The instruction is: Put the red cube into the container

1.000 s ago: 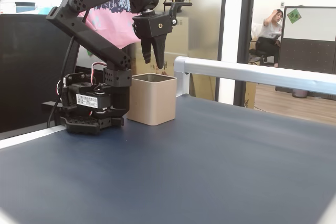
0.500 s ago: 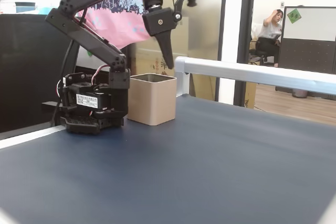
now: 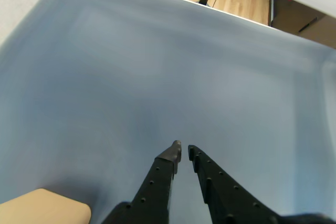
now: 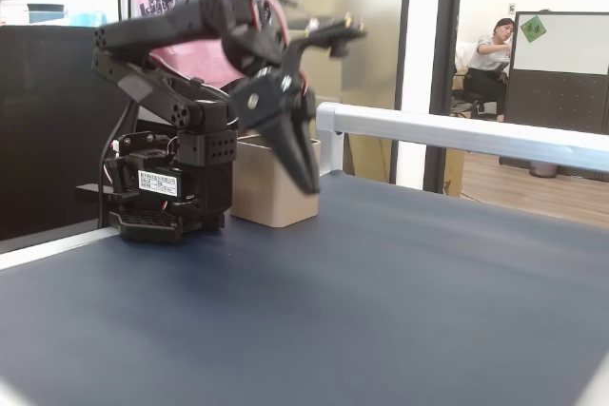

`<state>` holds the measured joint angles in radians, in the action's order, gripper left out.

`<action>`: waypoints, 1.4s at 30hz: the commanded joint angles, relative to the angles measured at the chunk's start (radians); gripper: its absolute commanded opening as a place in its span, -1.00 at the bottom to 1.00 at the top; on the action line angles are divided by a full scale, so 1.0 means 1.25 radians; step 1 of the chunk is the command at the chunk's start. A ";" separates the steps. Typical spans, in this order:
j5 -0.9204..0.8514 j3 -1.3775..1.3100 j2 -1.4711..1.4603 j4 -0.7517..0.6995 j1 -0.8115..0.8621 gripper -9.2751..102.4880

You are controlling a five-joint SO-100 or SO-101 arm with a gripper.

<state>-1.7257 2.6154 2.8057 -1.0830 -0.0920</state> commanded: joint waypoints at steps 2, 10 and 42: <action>0.064 0.117 0.104 0.064 0.006 -0.83; 0.106 0.285 0.301 0.077 0.010 -0.83; 0.075 0.383 0.415 -0.189 0.047 -0.83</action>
<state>-1.6214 3.0833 3.2398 -1.2885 -0.0414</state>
